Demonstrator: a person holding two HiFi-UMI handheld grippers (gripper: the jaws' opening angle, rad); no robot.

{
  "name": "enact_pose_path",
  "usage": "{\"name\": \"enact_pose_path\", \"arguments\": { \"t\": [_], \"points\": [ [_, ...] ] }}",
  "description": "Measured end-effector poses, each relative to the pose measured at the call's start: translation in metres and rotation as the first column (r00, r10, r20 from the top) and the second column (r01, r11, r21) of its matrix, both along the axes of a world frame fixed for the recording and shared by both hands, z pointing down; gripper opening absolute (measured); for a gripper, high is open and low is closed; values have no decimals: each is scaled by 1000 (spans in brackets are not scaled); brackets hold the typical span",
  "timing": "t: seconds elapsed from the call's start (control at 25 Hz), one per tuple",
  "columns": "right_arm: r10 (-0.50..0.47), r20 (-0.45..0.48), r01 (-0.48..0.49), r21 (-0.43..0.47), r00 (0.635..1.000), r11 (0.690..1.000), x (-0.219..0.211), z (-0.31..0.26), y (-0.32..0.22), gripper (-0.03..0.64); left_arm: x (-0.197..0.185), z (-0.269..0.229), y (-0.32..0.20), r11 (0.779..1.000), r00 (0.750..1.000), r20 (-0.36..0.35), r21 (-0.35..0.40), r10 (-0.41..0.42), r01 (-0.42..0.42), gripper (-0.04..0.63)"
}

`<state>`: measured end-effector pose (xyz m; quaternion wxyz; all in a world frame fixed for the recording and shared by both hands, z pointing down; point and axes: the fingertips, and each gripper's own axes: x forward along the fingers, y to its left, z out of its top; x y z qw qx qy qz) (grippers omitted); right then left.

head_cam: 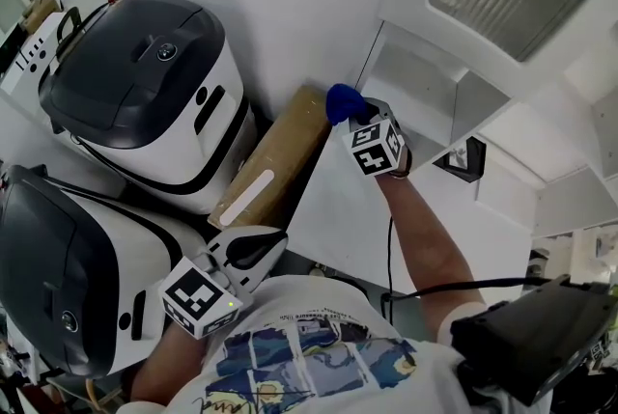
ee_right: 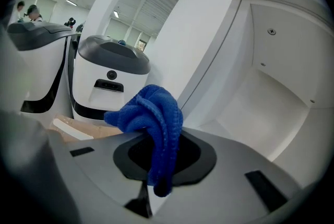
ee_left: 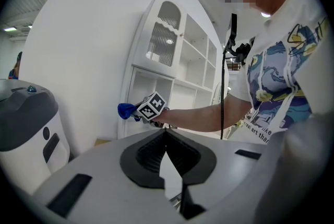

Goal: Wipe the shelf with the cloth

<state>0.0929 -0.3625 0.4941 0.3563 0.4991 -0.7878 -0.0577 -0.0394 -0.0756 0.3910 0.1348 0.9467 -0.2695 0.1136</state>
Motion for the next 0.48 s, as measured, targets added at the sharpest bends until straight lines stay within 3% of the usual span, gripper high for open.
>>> {"name": "enact_pose_path", "arguments": {
  "t": [0.48],
  "points": [
    [86,56,-88,20,995,996,42,-1,17,66,20,-1,0,998,998,-2,5,62,-62,11]
  ]
}}
